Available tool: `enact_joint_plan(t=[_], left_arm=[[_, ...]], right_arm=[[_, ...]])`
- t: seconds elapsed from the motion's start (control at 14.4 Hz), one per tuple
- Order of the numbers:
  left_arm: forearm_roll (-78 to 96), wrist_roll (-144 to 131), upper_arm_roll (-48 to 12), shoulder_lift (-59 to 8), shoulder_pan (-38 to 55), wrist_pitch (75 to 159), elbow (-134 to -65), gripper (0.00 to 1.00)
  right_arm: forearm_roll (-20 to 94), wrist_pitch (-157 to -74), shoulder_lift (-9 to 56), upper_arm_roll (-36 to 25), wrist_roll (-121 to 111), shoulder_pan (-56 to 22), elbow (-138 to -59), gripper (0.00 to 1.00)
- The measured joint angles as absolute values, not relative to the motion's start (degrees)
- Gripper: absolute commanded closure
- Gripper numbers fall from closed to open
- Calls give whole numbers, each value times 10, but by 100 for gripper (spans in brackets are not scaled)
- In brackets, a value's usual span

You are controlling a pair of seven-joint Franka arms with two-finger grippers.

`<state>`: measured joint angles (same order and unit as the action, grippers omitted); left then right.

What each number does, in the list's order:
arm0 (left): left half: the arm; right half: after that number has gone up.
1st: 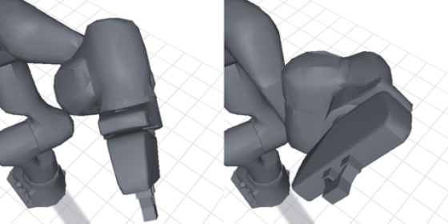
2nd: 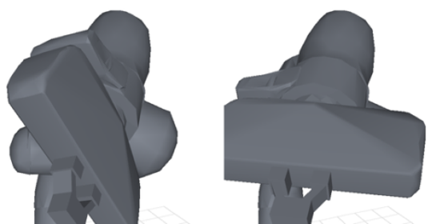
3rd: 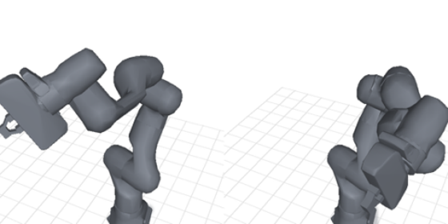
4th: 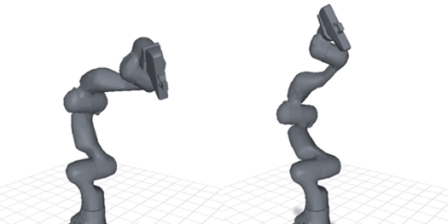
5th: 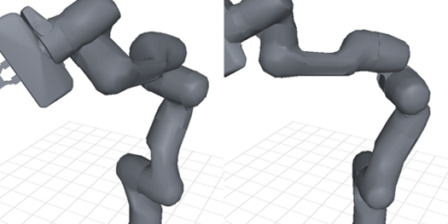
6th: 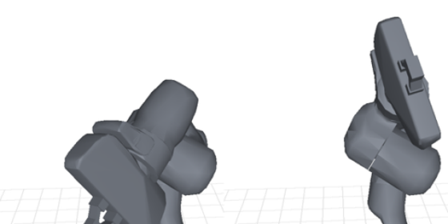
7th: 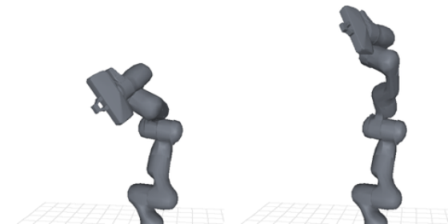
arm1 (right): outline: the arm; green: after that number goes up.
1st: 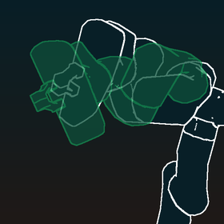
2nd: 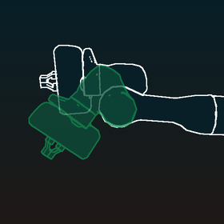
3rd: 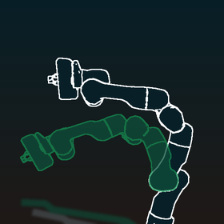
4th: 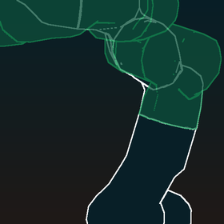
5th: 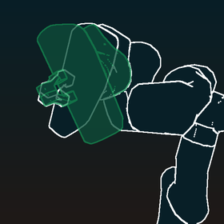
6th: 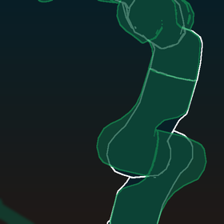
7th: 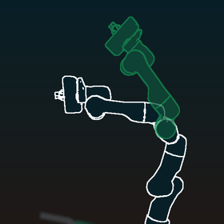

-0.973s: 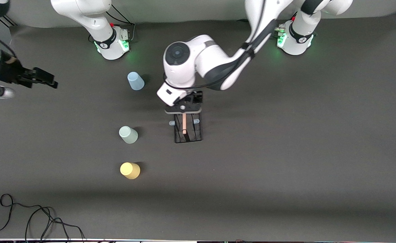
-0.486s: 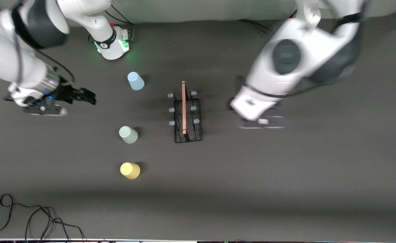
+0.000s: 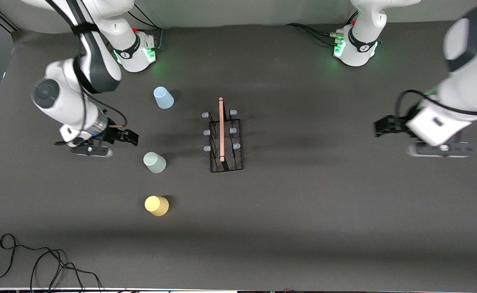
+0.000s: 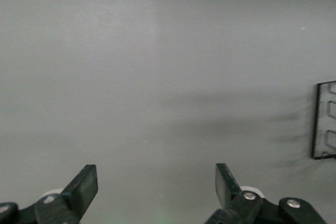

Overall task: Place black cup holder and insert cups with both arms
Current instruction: 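Retract the left gripper while the right gripper reaches the green cup, then grasp the pale green cup with the right gripper and lift it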

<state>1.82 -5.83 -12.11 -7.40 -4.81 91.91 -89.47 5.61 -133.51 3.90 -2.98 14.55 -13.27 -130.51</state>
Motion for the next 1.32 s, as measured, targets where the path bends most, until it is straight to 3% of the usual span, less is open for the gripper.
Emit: enact_joint_plan(t=[0.49, 0.83, 0.9, 0.97, 1.04, 1.32], left_arm=[[-14, -20, -122, -50, -97, 916, -895, 0], [-17, 12, -43, -43, -25, 915, -894, 0], [-17, 14, -36, -41, -18, 915, -894, 0], [-17, 15, -34, -40, -13, 915, -894, 0], [-17, 15, -34, -38, -11, 913, -894, 0], [-19, 17, -34, -36, -9, 896, -894, 0]], right_arm=[[84, -1432, 116, -30, 149, -158, -1305, 0], [84, -1504, 168, -29, 181, -187, -1305, 0], [85, -1515, 179, -30, 181, -187, -1305, 9], [85, -1525, 189, -30, 181, -187, -1305, 62], [85, -1533, 197, -31, 181, -187, -1305, 100], [85, -1520, 192, -34, 181, -187, -1299, 100]])
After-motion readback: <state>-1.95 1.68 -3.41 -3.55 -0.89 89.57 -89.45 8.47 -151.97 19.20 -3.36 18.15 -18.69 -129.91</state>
